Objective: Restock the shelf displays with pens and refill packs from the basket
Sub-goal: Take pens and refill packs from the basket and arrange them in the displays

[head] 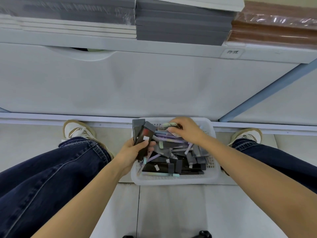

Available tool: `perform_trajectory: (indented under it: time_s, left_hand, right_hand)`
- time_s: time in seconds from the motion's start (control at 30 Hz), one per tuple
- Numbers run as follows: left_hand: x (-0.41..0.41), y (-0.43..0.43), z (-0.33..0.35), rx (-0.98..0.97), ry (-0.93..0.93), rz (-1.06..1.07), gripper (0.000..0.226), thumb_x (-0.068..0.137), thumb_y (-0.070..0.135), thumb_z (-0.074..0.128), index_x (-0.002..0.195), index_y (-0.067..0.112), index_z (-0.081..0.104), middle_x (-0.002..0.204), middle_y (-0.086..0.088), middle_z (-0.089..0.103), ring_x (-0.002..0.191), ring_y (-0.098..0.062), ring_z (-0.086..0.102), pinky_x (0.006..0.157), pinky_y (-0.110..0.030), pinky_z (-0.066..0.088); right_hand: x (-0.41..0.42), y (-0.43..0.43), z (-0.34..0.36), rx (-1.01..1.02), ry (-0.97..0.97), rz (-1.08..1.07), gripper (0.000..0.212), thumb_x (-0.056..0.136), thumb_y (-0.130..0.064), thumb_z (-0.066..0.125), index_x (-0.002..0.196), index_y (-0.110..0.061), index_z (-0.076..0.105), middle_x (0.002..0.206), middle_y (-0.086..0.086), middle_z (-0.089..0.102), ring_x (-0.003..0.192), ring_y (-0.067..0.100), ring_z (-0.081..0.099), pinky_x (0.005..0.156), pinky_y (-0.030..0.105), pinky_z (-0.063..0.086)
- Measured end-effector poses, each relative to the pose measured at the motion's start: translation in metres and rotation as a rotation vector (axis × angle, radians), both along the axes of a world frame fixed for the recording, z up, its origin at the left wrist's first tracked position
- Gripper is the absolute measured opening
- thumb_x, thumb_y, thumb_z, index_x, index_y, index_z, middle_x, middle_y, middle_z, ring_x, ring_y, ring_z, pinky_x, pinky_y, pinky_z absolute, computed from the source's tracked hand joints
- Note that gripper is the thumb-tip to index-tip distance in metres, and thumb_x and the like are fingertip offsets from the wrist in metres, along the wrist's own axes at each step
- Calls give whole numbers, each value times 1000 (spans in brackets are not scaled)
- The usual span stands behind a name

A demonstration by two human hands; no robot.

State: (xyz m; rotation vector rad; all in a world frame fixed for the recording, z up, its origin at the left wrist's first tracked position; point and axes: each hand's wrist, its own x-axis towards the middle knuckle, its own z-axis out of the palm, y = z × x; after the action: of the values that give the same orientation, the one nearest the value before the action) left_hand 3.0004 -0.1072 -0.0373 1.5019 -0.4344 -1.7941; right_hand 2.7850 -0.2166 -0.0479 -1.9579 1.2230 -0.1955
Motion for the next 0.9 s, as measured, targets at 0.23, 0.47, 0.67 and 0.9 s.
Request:
perform_trajectory:
  time_s: [0.23, 0.47, 0.67, 0.9]
  left_hand:
    - [-25, -15, 26, -128, -98, 60, 33, 88, 19, 67, 114, -1, 62, 92, -16, 72, 76, -18, 67, 70, -28, 56]
    - [-44, -20, 71, -312, -148, 129, 64, 60, 28, 81, 117, 4, 63, 106, -14, 73, 100, -33, 68, 86, -44, 56]
    - [-37, -18, 121, -447, -90, 141, 41, 64, 19, 78, 102, 6, 68, 96, -9, 76, 87, -25, 72, 74, -35, 59]
    - [-42, -16, 224, -645, -216, 54, 49, 53, 37, 82, 96, 17, 70, 98, -15, 74, 88, -27, 70, 69, -36, 50]
  right_hand:
    - [11, 0, 55, 300, -375, -125, 18, 94, -23, 62, 78, -20, 68, 66, -7, 60, 60, 4, 50, 59, 16, 39]
    - [31, 3, 107, 343, -513, -127, 28, 89, -17, 68, 99, 9, 66, 77, 13, 56, 67, 18, 48, 58, 25, 40]
    - [12, -1, 175, 296, -543, -106, 24, 94, -10, 59, 114, 0, 67, 84, 5, 68, 64, 4, 53, 60, 18, 43]
    - [-21, 5, 302, -49, -636, -123, 19, 88, -22, 66, 100, -9, 72, 80, 8, 69, 63, 12, 58, 54, 22, 49]
